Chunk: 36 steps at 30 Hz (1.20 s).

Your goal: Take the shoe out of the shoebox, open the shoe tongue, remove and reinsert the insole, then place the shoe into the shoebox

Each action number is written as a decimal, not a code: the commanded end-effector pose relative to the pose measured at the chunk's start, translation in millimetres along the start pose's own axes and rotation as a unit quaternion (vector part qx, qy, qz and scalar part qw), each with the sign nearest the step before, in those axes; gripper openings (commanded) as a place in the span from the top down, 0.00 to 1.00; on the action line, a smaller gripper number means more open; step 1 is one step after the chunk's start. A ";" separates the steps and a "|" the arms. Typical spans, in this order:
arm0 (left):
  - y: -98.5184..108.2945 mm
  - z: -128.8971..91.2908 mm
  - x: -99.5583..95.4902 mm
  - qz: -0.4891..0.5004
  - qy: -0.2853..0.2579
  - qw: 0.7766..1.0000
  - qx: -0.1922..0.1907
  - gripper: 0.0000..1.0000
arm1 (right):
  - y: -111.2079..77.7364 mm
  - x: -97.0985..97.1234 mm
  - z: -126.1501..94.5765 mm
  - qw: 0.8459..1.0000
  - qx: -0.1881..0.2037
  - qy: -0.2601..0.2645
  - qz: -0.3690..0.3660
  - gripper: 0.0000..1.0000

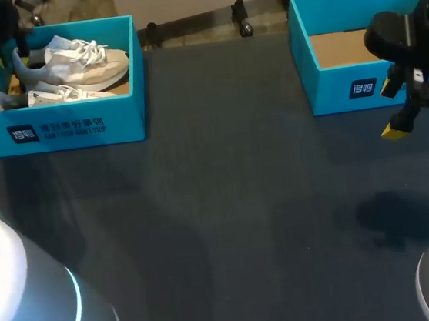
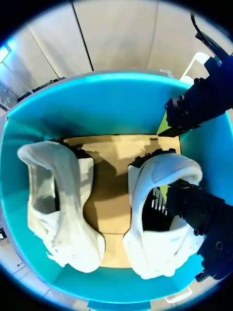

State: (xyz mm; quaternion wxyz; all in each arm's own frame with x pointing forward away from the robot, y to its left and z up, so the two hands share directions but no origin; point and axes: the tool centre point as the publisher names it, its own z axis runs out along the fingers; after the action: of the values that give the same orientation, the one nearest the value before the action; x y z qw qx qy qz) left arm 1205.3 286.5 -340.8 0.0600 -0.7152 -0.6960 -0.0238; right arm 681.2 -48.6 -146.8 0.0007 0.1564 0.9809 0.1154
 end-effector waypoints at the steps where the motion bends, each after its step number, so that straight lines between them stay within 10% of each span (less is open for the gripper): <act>1: -3.4 -21.4 6.7 0.007 -0.014 1.000 0.012 0.42 | 1.1 -1.7 0.8 1.000 0.002 0.001 0.000 0.00; 10: -23.3 -43.5 9.3 0.019 -0.038 0.999 0.000 0.02 | 1.1 -1.7 0.8 1.000 0.002 0.001 0.000 0.00; 36: -88.9 -67.0 26.8 -0.016 -0.052 0.998 -0.031 0.00 | 1.1 -1.7 0.8 1.000 0.002 0.001 0.000 0.00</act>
State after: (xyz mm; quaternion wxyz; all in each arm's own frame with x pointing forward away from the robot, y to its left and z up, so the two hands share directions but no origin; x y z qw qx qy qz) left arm 1142.8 310.5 -268.4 0.0404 -0.7042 -0.7080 0.0362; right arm 681.2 -48.6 -146.8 0.0007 0.1564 0.9809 0.1154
